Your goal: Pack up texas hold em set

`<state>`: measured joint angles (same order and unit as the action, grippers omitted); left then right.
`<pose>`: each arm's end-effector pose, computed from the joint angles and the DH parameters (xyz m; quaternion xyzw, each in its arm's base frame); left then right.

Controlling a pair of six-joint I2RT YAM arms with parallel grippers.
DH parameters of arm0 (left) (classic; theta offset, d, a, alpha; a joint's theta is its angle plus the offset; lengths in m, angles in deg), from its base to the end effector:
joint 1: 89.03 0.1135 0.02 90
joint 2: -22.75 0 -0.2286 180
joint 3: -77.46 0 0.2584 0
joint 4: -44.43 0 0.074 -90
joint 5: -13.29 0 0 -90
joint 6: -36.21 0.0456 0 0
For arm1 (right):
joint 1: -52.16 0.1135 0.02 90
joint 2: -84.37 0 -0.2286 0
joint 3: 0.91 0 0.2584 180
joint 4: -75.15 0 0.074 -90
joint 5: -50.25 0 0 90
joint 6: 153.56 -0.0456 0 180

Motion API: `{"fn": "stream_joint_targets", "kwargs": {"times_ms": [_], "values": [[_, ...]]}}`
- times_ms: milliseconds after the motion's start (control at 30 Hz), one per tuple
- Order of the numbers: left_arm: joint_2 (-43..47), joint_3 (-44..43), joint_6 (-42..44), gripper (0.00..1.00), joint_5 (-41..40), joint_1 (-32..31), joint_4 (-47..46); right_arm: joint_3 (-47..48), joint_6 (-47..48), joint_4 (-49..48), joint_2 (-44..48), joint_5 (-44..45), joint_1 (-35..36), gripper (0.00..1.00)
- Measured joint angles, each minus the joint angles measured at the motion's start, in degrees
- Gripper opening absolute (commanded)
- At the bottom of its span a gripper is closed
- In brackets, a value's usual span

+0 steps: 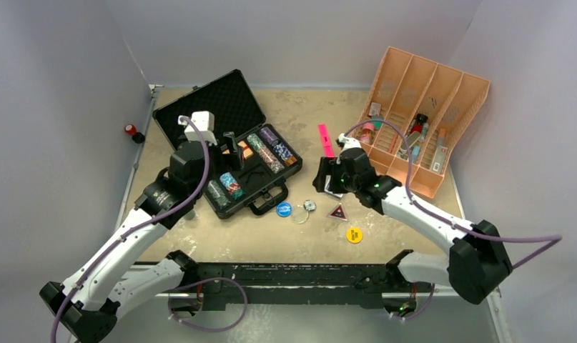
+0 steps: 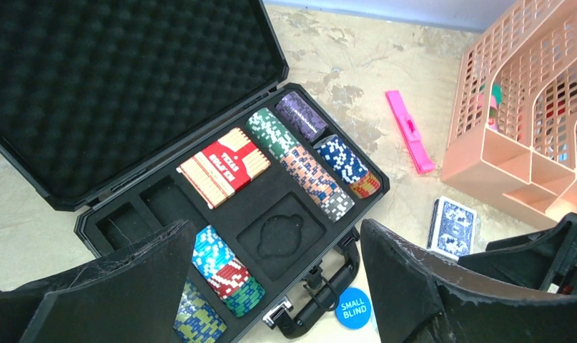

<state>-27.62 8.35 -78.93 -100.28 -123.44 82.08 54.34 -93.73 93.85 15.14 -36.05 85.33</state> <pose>0.1988 -0.1141 0.3351 -0.0540 0.8035 -0.1384 0.5765 0.2446 0.1563 0.2003 -0.0075 0.8771 0.2276 0.4229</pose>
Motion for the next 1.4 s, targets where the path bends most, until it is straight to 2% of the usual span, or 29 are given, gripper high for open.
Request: {"fn": "stream_joint_targets", "kwargs": {"times_ms": [233,467,667,967,1200,1333,1400], "values": [[0.4,1.6,0.7,0.81,1.7,0.0,-0.9,4.7,-4.6,2.4,-7.8,3.1,8.3,0.73],[1.2,3.5,0.5,0.81,2.4,0.4,-0.6,6.1,-8.4,5.8,-15.3,4.4,12.2,0.71],[2.0,3.9,0.2,0.81,2.5,1.6,-0.7,7.7,-12.2,7.5,-18.5,6.2,13.4,0.64],[2.0,4.1,0.2,0.81,2.8,2.1,-0.6,8.7,-23.1,10.9,-18.9,10.9,13.6,0.65],[2.1,4.1,0.2,0.81,2.8,2.3,-0.6,10.5,-26.1,12.2,-22.2,11.8,13.6,0.64],[2.4,4.1,0.2,0.81,2.8,2.5,-0.6,11.2,-26.6,12.1,-24.6,11.7,13.6,0.55],[2.4,4.1,0.2,0.81,2.8,2.5,-0.6,11.3,-26.7,12.0,-24.7,11.6,13.6,0.46]]}}
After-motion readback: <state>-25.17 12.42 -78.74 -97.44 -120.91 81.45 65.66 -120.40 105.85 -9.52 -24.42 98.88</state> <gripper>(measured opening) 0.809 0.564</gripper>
